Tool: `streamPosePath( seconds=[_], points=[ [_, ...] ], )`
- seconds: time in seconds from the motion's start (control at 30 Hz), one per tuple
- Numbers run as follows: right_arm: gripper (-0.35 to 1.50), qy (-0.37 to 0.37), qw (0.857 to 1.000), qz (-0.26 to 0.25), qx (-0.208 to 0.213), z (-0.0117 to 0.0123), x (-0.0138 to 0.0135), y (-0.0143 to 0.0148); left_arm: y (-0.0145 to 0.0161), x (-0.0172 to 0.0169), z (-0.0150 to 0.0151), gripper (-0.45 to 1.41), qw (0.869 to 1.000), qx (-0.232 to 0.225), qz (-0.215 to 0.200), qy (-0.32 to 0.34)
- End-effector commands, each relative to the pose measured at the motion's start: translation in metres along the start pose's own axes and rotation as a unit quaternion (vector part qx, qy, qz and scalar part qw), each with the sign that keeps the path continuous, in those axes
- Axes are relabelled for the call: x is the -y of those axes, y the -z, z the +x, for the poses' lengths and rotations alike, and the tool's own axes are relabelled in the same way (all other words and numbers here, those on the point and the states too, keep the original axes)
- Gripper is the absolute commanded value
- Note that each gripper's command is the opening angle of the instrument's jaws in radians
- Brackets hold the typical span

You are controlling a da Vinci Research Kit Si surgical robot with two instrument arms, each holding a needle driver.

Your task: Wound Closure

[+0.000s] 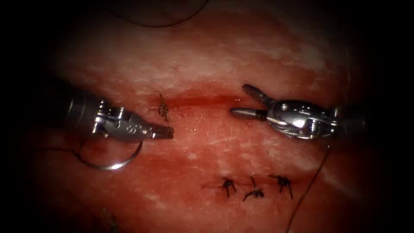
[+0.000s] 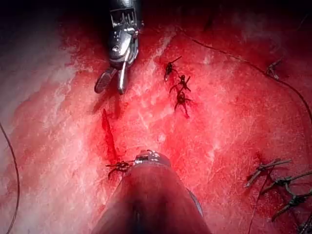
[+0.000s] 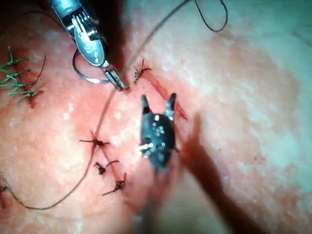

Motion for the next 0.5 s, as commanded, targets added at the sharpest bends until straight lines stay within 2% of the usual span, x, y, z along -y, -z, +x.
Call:
streamPosePath(
  seconds=[0.03, 0.17, 0.3, 0.4, 0.5],
  points=[
    [1.00, -0.001, 1.000, 0.000, 0.000, -0.0006, 0.0006, -0.0007, -0.0006, -0.0007, -0.0001, -0.45, 1.000, 0.001, -0.001, 0.001],
    [0.98, 0.010, 1.000, 0.021, 0.009, -0.0004, 0.0008, -0.0014, 0.0003, -0.0005, -0.0003, -0.45, 1.000, -0.002, -0.005, 0.000],
    [0.98, 0.052, 0.996, 0.074, 0.006, 0.0001, 0.0014, -0.0029, 0.0017, 0.0001, -0.0004, -0.45, 1.000, 0.002, -0.003, 0.002],
    [0.98, 0.108, 0.988, 0.113, -0.002, 0.0005, 0.0019, -0.0043, 0.0028, 0.0006, -0.0003, -0.45, 1.000, 0.004, -0.002, 0.004],
    [1.00, 0.219, 0.966, 0.133, -0.022, 0.0008, 0.0022, -0.0059, 0.0036, 0.0009, -0.0002, -0.45, 1.000, 0.007, -0.002, 0.006]
  ],
)
